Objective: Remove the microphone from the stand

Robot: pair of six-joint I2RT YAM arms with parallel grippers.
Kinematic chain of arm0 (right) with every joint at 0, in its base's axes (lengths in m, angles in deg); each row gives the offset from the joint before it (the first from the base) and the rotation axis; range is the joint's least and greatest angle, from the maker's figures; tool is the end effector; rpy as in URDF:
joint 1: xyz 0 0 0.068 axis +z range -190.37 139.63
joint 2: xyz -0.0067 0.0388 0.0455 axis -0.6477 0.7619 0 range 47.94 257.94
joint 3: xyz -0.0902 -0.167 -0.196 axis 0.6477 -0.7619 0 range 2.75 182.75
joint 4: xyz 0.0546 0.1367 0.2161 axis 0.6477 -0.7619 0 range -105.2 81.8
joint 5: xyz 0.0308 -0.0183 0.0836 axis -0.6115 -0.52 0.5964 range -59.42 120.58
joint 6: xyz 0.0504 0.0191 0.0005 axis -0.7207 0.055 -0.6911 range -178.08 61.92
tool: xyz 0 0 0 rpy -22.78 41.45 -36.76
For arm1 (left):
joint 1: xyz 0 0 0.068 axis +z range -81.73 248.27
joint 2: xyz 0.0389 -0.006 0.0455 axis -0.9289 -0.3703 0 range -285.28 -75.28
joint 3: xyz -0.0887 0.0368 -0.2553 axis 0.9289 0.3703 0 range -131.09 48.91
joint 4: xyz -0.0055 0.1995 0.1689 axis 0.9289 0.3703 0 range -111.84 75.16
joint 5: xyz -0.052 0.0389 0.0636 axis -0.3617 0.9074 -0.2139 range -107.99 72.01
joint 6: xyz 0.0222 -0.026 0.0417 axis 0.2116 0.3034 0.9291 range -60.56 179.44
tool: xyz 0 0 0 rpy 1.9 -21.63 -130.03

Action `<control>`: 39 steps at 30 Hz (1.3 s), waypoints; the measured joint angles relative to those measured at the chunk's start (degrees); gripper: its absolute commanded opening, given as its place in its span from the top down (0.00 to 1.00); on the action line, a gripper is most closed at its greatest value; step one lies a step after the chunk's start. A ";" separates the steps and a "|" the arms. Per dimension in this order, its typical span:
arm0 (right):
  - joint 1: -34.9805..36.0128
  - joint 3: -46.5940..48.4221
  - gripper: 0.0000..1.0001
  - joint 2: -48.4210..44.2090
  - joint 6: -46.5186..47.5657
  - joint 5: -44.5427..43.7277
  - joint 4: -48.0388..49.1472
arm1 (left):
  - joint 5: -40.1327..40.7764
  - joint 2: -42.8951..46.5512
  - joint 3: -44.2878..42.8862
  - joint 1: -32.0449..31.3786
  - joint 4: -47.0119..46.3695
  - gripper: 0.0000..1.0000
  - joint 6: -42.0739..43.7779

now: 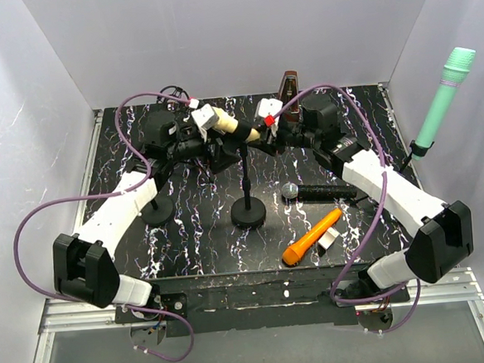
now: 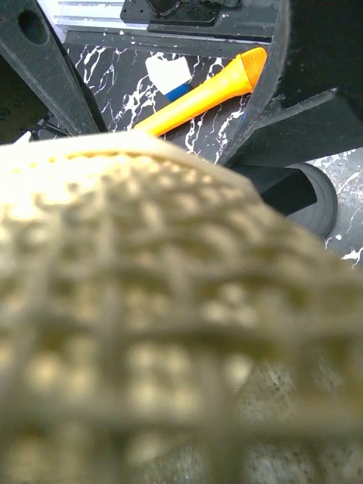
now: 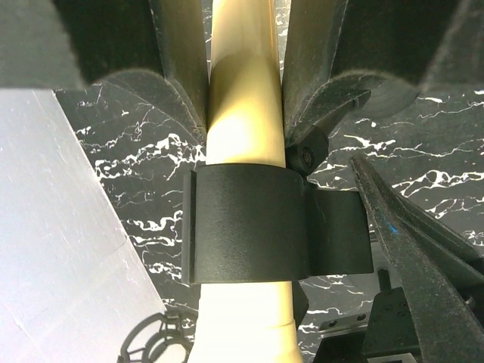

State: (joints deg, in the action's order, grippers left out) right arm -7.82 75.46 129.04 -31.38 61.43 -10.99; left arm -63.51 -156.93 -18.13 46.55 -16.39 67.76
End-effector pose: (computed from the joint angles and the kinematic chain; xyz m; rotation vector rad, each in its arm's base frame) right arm 0.2709 0.1946 0.3777 -1.1933 1.3071 0.5481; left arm 0.2941 -0.1444 0.3370 0.9967 1.6346 -0.9153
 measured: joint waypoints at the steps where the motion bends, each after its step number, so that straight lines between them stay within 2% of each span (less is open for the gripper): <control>1: 0.17 -0.61 0.99 -0.37 0.37 0.39 0.57 | -0.22 0.59 0.59 -0.04 -0.17 0.22 0.33; 4: 0.59 -1.31 0.99 -0.61 1.33 1.18 1.55 | -0.44 2.21 2.73 0.04 -1.75 0.27 0.39; 6: 0.76 -1.36 0.99 -0.61 1.84 1.31 1.70 | -0.87 2.67 3.54 0.15 -2.89 0.37 0.28; 12: 0.87 -1.36 0.99 -0.61 2.45 1.20 1.42 | -3.65 2.67 3.91 0.20 -3.72 0.78 0.44; 14: 0.94 -1.36 0.99 -0.59 2.43 1.01 1.40 | -3.85 2.67 3.98 0.26 -3.85 0.95 0.15; 15: 0.96 -1.36 0.99 -0.59 2.38 0.94 1.40 | -3.87 2.67 3.98 0.28 -3.87 1.00 0.11; 21: 1.11 -0.15 0.99 0.07 0.68 0.42 0.61 | -3.69 2.69 3.98 0.55 -3.85 1.00 -1.05; 22: 1.16 0.68 0.99 0.59 0.39 0.37 -0.15 | -3.54 2.69 3.98 0.63 -3.87 0.98 -1.42; 23: 1.20 1.46 0.99 1.11 0.17 0.37 -0.72 | -3.30 2.71 4.00 0.63 -3.91 0.80 -1.70; 24: 1.22 2.14 0.99 1.64 0.07 0.42 -1.16 | -2.99 2.75 4.02 0.68 -3.91 0.57 -1.99; 25: 1.25 2.60 0.99 1.97 0.07 0.44 -1.44 | -2.67 2.80 4.02 0.81 -3.89 0.44 -2.14; 26: 1.27 2.95 0.99 2.32 0.07 0.44 -1.64 | -2.27 2.89 4.02 0.92 -3.78 0.36 -2.43; 27: 1.29 2.99 0.99 2.43 0.13 0.44 -1.64 | -1.92 2.99 4.02 0.92 -3.69 0.32 -2.69; 32: 1.60 2.56 0.99 2.05 0.37 -0.22 -1.73 | 0.98 5.33 4.13 1.51 -7.08 0.32 -9.68; 35: 1.62 2.43 0.99 1.70 0.46 -0.76 -2.10 | 0.70 6.91 4.44 2.08 -9.55 0.35 -12.55; 39: 1.66 2.43 0.99 1.70 0.26 -1.68 -2.12 | -1.03 7.06 4.50 2.54 -10.97 0.34 -14.51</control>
State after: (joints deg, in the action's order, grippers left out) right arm -6.15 77.88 130.75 -31.12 59.74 -13.11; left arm -64.54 -149.87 -13.63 49.09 -27.36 53.24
